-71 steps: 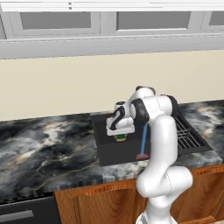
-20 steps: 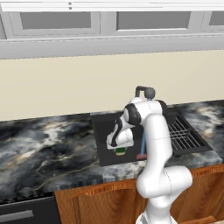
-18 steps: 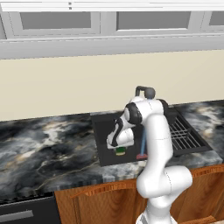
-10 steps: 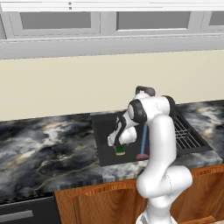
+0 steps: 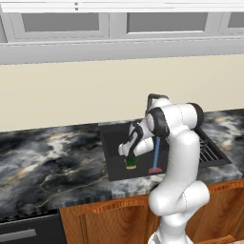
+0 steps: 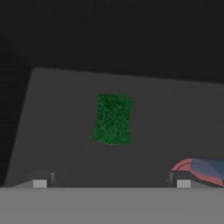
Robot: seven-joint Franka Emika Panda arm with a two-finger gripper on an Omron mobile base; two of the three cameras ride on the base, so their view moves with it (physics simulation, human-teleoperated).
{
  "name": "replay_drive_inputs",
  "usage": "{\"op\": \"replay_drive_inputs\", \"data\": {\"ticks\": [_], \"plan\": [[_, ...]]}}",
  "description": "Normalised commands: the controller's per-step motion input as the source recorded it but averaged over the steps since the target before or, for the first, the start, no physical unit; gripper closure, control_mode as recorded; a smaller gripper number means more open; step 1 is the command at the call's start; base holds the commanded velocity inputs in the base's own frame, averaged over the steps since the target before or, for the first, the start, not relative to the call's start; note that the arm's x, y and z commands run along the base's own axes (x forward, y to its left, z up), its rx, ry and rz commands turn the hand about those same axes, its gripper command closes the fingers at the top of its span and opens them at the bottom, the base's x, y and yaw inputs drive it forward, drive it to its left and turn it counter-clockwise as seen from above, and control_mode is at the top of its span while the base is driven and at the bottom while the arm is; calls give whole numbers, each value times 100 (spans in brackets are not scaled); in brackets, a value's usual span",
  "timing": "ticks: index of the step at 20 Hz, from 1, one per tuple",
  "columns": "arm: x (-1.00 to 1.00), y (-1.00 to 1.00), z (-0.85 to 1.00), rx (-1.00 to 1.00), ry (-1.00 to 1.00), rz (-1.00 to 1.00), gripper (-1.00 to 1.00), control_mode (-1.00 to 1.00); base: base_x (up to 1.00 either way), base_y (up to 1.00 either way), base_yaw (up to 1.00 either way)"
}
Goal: Soak the sponge with water for a few seconds and then drop it inside the sink.
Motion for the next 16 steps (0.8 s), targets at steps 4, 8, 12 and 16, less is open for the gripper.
{"op": "replay_drive_inputs", "data": {"ticks": [4, 8, 12, 16], "plan": [[9, 0, 62, 0, -4, 4, -100, -100, 0, 0, 0], [14, 4, 50, -3, 0, 4, -100, -100, 0, 0, 0], [23, 8, 32, -6, 0, 5, -100, -100, 0, 0, 0], [16, 10, 46, -6, 0, 6, -100, -100, 0, 0, 0]]}}
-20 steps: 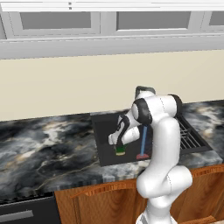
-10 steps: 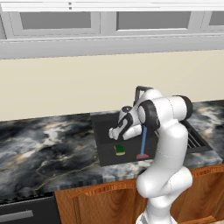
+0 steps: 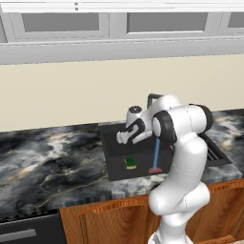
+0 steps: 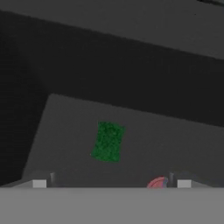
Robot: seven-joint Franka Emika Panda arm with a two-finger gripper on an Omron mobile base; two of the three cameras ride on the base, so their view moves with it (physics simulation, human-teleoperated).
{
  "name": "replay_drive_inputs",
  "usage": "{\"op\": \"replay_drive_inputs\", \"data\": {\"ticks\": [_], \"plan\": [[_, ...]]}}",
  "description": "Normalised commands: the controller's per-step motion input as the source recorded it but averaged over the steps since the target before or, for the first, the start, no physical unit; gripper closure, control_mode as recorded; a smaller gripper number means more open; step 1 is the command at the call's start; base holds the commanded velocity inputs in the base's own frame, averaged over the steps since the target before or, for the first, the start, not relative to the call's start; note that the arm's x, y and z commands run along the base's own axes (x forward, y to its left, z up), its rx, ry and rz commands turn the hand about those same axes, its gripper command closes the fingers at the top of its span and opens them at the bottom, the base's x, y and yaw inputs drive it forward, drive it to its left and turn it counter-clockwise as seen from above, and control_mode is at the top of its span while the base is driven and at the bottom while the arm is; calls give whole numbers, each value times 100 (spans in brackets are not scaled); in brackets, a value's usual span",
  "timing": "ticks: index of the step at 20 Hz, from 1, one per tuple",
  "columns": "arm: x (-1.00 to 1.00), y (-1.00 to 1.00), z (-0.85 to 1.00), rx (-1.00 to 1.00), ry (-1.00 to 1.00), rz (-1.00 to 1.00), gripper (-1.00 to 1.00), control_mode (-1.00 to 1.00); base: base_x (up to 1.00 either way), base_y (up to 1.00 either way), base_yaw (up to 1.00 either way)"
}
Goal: Soak the sponge with water for a few seconds and then drop it inside the sink.
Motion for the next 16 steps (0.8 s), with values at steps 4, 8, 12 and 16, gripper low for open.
{"op": "replay_drive_inputs", "data": {"ticks": [4, 8, 12, 16], "plan": [[14, 3, 59, -4, -1, 5, -100, -100, 0, 0, 0], [20, 0, 64, -2, -8, 3, -100, -100, 0, 0, 0], [11, 0, 58, 0, -14, 1, -100, -100, 0, 0, 0], [-12, 0, 45, 0, -20, 0, -100, -100, 0, 0, 0]]}}
